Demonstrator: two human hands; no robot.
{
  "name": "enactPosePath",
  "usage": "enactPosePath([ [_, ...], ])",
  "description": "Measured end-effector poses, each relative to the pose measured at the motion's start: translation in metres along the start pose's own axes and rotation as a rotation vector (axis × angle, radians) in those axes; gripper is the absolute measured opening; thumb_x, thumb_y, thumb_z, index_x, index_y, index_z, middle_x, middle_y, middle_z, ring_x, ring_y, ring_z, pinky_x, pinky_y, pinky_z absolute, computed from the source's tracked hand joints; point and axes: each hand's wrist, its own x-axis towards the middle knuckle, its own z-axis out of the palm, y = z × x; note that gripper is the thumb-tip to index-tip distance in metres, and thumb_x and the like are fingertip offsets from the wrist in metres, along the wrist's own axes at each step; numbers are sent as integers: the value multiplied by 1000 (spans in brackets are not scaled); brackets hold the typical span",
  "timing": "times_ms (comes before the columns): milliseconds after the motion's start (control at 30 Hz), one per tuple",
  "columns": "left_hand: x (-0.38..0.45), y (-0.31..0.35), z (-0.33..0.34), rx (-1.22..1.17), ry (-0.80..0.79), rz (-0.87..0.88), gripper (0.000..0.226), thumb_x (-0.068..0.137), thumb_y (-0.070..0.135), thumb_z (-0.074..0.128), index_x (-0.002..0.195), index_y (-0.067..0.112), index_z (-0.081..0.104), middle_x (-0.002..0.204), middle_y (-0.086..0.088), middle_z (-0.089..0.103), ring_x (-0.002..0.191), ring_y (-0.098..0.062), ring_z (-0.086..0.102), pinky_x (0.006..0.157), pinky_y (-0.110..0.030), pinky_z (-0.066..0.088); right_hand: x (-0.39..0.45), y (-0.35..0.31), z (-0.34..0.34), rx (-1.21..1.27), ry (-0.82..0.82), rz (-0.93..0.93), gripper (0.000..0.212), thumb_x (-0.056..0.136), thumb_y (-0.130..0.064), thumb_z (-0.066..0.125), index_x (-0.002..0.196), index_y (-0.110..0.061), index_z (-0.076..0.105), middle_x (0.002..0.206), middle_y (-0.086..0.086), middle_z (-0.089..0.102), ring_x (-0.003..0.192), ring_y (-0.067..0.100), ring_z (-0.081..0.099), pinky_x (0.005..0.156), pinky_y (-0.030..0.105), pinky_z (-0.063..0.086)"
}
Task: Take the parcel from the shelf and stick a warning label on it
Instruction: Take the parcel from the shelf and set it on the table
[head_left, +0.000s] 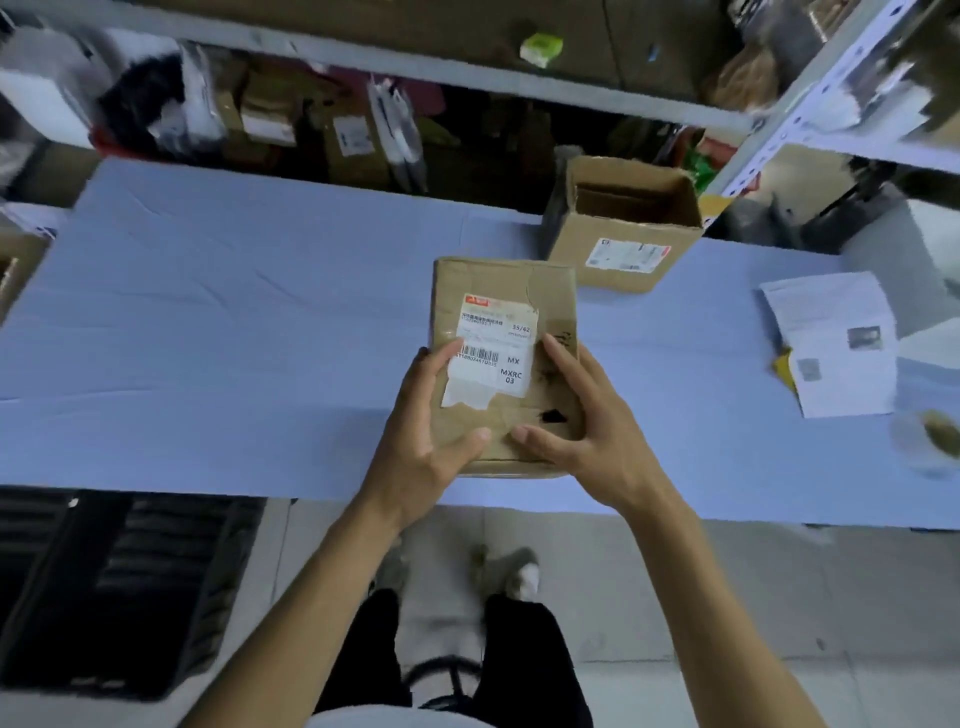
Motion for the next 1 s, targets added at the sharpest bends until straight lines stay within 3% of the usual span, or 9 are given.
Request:
enactPosePath([
  [167,5,-26,30,81,178,-89,81,74,18,73,145,32,36,149,10,41,139,-5,39,114,-26,36,34,55,8,112,-172,-22,91,70,-45,77,149,-44,31,159,-11,26,142,0,34,117,34,34],
  [267,7,-60,40,72,239,-157,82,74,16,73,144,35,36,149,14,41,139,-1,39,110,-18,34,53,89,25,86,-259,-54,92,74,-36,81,151,-40,30,161,-13,22,140,-7,33,115,21,34],
  [333,10,-87,42,94,233,-193,83,74,16,74,145,37,36,152,14,39,141,0,36,113,-21,32,57,112,41,92,-279,-59,95,75,-34,82,152,-38,28,161,-14,18,134,-19,31,108,8,34],
  [433,10,-128,42,128,192,-248,84,74,17,76,146,35,36,153,16,38,141,3,35,118,-29,32,53,145,66,32,-298,-67,97,73,-45,80,152,-44,22,163,-10,12,134,-16,29,112,18,34],
  [533,9,-160,41,117,205,-207,84,71,17,76,143,37,38,152,15,41,141,2,36,119,-32,31,49,165,83,3,-245,-102,96,71,-52,78,147,-56,19,164,-13,7,127,-19,30,108,19,32],
  [600,9,-170,40,131,229,-147,82,71,19,74,142,37,39,150,14,43,139,3,38,116,-28,32,51,172,88,27,-215,-139,98,68,-55,78,147,-56,20,163,-13,12,131,-11,35,108,21,33],
  [767,-1,-186,45,67,272,9,68,72,22,74,132,43,49,137,18,55,128,-3,53,110,-32,42,52,183,92,2,-166,-194,95,70,-46,79,151,-41,28,144,-14,35,121,-4,41,90,4,31],
  [867,-8,-195,50,-48,311,53,64,74,21,73,128,46,51,130,17,61,122,-8,60,107,-34,47,48,183,100,23,-109,-225,87,75,-38,79,149,-36,35,141,-10,43,128,4,45,98,16,34],
  [1000,-31,-185,67,-3,460,23,57,87,13,68,138,31,50,139,6,58,127,-16,55,110,-36,44,13,179,108,-2,-36,-129,96,65,-54,75,149,-38,33,149,-4,42,136,13,45,112,33,38],
])
